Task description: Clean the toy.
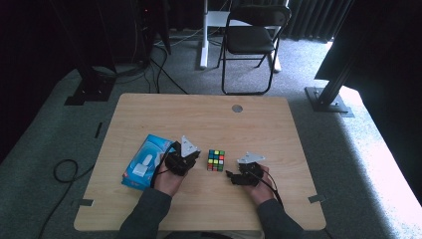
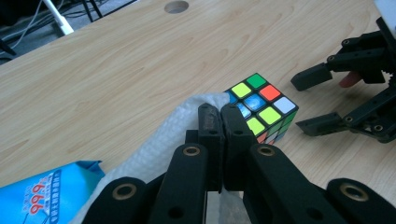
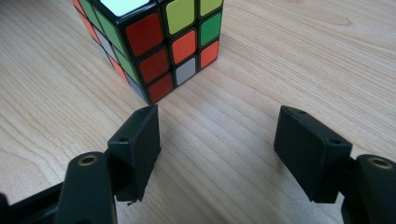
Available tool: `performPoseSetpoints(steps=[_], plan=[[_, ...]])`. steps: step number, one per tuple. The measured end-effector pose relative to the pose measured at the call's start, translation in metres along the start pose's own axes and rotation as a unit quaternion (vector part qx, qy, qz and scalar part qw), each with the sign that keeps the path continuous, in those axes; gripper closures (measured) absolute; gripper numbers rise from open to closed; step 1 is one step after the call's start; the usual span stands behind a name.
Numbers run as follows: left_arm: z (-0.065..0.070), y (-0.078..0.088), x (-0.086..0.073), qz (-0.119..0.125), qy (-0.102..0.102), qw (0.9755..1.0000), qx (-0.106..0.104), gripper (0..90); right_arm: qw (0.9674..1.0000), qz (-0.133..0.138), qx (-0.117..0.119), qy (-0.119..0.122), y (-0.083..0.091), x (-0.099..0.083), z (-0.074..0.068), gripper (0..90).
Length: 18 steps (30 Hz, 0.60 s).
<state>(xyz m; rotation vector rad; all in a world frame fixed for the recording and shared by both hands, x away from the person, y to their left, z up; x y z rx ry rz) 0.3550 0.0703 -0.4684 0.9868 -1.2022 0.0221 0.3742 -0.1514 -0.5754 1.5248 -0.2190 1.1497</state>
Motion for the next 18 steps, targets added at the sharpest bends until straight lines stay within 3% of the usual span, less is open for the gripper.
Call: performPoseSetpoints(steps=[18], plan=[[0.011, -0.018, 0.016, -0.001, -0.019, 0.9994, -0.028, 88.8, 1.0, 0.0, 0.0, 0.0, 0.0, 0.0, 0.0, 30.8]])
Point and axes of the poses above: each handheld gripper's, and its own axes: y roughly backward along the jaws, x roughly out of its top, z roughly to its right, the point moved 4 cm from there along -y, roughly forward along the jaws, and after that the axes turned 12 degrees about -x, right-handed, at the moved point
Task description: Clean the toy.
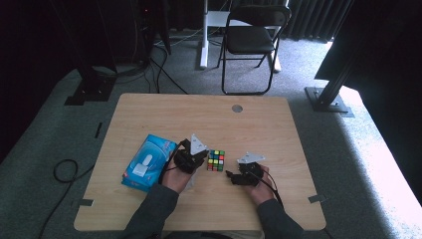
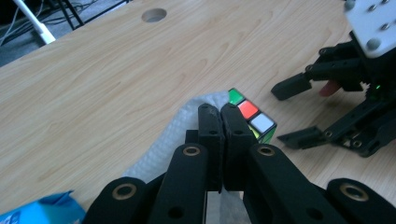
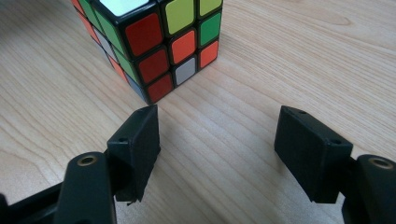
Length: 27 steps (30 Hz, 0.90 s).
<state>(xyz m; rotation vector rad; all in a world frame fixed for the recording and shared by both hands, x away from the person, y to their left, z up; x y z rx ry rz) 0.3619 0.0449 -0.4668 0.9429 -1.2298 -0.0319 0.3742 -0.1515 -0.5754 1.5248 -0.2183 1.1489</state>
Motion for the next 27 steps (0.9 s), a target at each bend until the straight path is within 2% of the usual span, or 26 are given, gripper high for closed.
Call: performPoseSetpoints(steps=[3, 14, 18, 21, 27], plan=[[0.002, -0.005, 0.006, -0.004, -0.013, 0.9999, 0.0, 88.8, 1.0, -0.001, 0.0, -0.001, 0.0, 0.0, 0.0, 30.8], [0.007, -0.021, 0.027, -0.001, -0.027, 0.9996, -0.012, 88.6, 1.0, 0.0, 0.0, -0.003, 0.0, 0.0, 0.0, 30.5], [0.009, -0.033, 0.02, -0.02, -0.03, 0.9993, -0.014, 88.4, 1.0, -0.001, 0.0, -0.002, 0.001, -0.001, 0.0, 30.5], [0.005, -0.039, 0.012, -0.026, -0.015, 0.9994, -0.021, 88.4, 1.0, -0.001, 0.0, -0.002, 0.001, -0.001, 0.0, 30.4], [-0.006, -0.05, -0.005, -0.047, 0.003, 0.9987, -0.017, 88.3, 1.0, 0.0, 0.0, -0.001, 0.001, -0.001, 0.0, 30.4]])
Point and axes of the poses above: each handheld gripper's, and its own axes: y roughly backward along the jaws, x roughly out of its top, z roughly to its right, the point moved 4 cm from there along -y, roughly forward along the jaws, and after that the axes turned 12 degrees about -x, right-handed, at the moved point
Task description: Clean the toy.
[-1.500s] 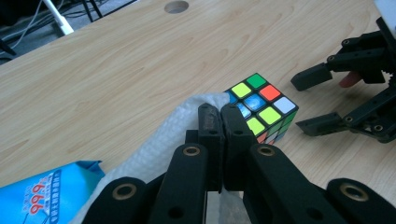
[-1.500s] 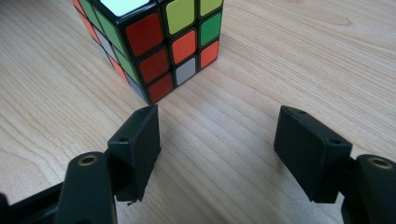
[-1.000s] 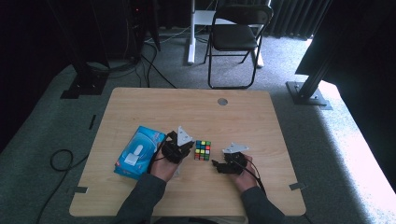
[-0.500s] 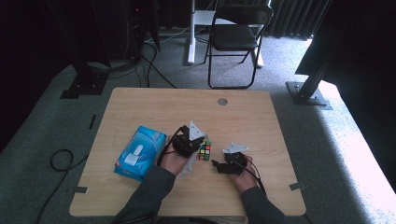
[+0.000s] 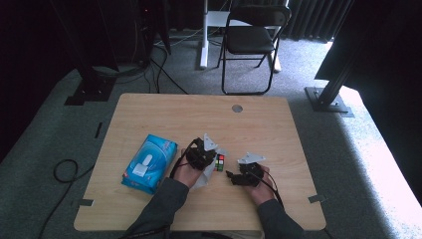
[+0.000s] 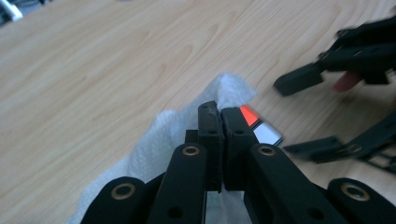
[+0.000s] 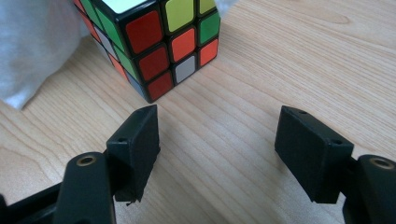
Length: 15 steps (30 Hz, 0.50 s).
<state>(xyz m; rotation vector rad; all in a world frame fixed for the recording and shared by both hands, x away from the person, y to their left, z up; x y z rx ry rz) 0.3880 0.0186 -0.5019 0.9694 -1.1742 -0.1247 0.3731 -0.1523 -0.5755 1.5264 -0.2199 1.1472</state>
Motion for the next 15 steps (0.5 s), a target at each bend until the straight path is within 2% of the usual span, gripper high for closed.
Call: performPoseSetpoints(steps=[3, 9, 15], plan=[[-0.0024, -0.0048, -0.0066, -0.009, 0.001, 0.9999, 0.006, 88.2, 1.0, 0.0, 0.0, 0.0, 0.0, 0.0, 0.0, 30.4], [-0.0025, -0.0043, -0.009, -0.006, -0.003, 0.9999, 0.016, 83.5, 1.0, 0.0, 0.0, 0.0, 0.0, 0.0, 0.0, 30.4], [-0.0035, -0.003, -0.0103, -0.001, 0.003, 1.0, 0.006, 79.4, 1.0, 0.0, 0.0, 0.0, 0.0, 0.0, 0.0, 30.4]])
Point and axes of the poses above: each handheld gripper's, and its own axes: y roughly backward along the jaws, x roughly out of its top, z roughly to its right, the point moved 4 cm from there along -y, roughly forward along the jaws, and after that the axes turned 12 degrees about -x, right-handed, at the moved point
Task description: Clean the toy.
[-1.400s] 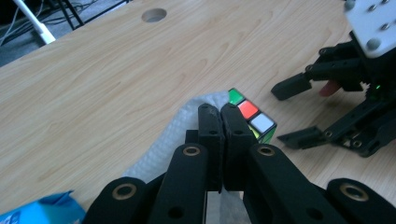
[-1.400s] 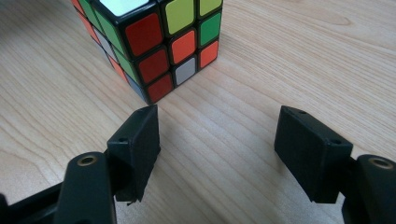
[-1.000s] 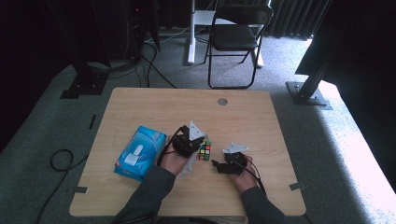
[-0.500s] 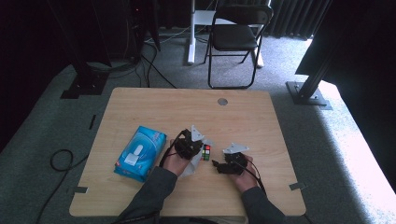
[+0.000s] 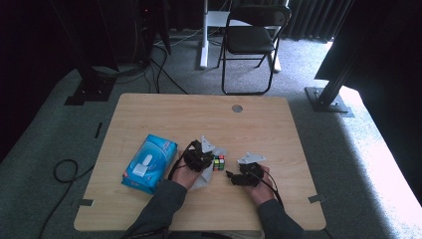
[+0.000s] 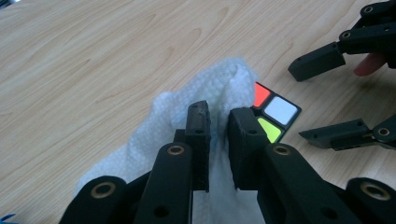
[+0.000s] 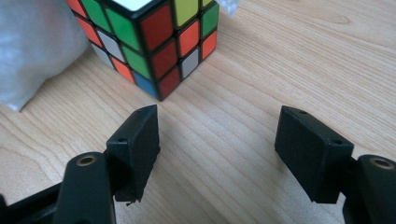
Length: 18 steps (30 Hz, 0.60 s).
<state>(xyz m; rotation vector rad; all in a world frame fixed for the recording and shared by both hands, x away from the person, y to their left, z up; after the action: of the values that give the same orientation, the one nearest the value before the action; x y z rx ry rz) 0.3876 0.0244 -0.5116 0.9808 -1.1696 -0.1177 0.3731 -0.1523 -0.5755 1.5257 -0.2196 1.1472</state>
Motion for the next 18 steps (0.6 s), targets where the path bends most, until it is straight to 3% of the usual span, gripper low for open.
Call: performPoseSetpoints(steps=[10, 18], plan=[[0.0013, -0.0032, 0.0012, 0.003, 0.002, 0.9999, -0.015, 75.9, 1.0, 0.0, 0.0, 0.0, 0.0, 0.0, 0.0, 30.4], [0.004, -0.005, 0.0041, 0.002, 0.001, 0.9995, -0.032, 88.3, 1.0, 0.0, 0.0, 0.0, 0.0, 0.0, 0.0, 30.4]])
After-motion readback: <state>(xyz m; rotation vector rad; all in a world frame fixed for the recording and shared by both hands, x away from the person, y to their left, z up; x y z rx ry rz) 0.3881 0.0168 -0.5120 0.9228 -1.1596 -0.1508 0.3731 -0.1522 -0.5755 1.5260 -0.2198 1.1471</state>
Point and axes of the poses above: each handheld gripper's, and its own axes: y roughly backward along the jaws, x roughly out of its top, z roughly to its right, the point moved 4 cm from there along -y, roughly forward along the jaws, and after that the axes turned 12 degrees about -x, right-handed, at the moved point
